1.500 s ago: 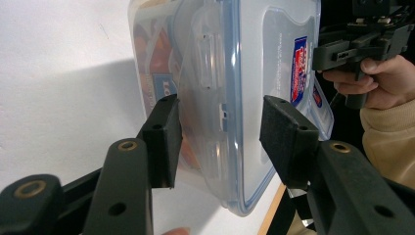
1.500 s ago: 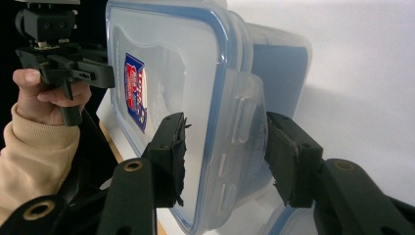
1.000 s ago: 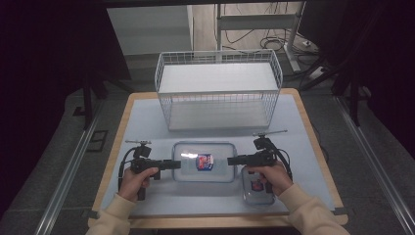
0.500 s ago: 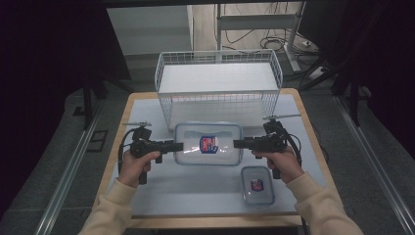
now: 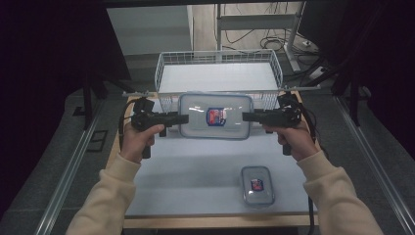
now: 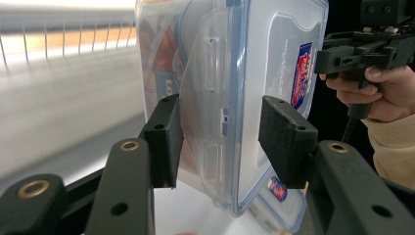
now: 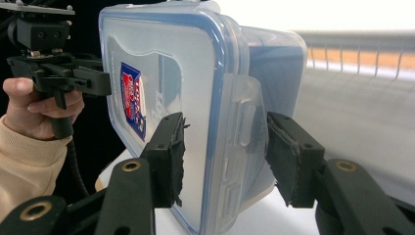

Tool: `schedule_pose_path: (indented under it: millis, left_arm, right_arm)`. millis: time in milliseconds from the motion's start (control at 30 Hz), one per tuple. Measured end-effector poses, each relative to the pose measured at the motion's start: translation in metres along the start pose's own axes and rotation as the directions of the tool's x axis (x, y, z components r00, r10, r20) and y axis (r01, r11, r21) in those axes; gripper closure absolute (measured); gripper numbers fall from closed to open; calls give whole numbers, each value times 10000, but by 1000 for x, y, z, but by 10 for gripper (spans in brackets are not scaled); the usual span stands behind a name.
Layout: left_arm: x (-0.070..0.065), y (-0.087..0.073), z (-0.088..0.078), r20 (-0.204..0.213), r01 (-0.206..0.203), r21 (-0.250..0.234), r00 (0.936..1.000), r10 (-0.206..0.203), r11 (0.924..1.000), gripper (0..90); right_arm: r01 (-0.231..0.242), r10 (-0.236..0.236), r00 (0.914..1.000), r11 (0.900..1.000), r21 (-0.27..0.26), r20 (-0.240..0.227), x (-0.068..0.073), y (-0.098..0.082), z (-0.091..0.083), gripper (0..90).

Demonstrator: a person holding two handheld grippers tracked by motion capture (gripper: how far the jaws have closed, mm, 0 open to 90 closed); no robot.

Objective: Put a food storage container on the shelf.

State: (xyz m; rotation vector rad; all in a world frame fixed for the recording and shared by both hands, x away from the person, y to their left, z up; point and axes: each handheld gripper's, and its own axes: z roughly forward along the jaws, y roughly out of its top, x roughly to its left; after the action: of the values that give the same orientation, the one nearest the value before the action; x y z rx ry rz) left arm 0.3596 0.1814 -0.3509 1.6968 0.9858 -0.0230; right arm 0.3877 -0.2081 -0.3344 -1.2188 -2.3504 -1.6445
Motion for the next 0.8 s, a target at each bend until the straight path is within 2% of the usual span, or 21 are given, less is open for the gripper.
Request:
schedule_pose_path:
  millis: [67,100,200,233,267,300,333,367,533,567,600,700,733,767,800]
  left_arm:
    - [-1,5,0,-17,-75,-39,10000,75,10000,521]
    - [-1,16,1,-33,-193,-127,9998,192,9997,521]
    - [-1,27,2,-55,-226,-206,9997,225,9995,521]
    - [1,32,3,-46,-260,-222,9997,259,9994,521]
    - [4,42,5,-49,-194,-241,9998,193,9995,521]
    - [4,42,5,-49,-194,-241,9998,193,9995,521]
    - [6,47,6,-60,-236,-243,9997,235,9994,521]
    - [9,52,7,-61,-202,-242,9998,201,9995,521]
    - [28,83,17,-133,71,-244,9999,-74,9997,521]
    - [28,83,17,-133,71,-244,9999,-74,9997,521]
    - [36,91,18,-121,142,-233,9998,-145,9996,521]
    - [43,97,21,-127,290,-222,9995,-293,9993,522]
    - [51,102,25,-141,434,-172,9989,-436,9989,522]
    - [51,102,25,-141,434,-172,9989,-436,9989,522]
    - [60,107,29,-109,465,-17,9989,-465,9989,522]
  right_arm:
    - [65,-65,10000,10000,-49,1,0,5,-2,504]
    - [172,-171,9999,9997,-156,13,-2,15,-4,504]
    - [301,-299,9995,9989,-346,56,-5,31,-6,503]
    - [301,-299,9995,9989,-346,56,-5,31,-6,503]
    - [264,-261,9996,9991,-346,75,-7,42,-5,502]
    - [264,-261,9996,9991,-346,75,-7,42,-5,502]
    - [275,-272,9996,9991,-336,79,-12,52,-4,502]
    - [275,-272,9996,9991,-336,79,-12,52,-4,502]
    - [88,-88,10000,9994,-339,26,-33,86,9,499]
    - [88,-88,10000,9994,-339,26,-33,86,9,499]
    - [101,-100,9999,9995,-289,46,-38,97,14,499]
    - [75,-75,10000,9997,-216,35,-44,106,20,498]
    - [-81,81,10000,9999,-108,13,-51,115,26,497]
    - [-81,81,10000,9999,-108,13,-51,115,26,497]
    - [-236,236,9997,9997,-11,27,-58,122,32,495]
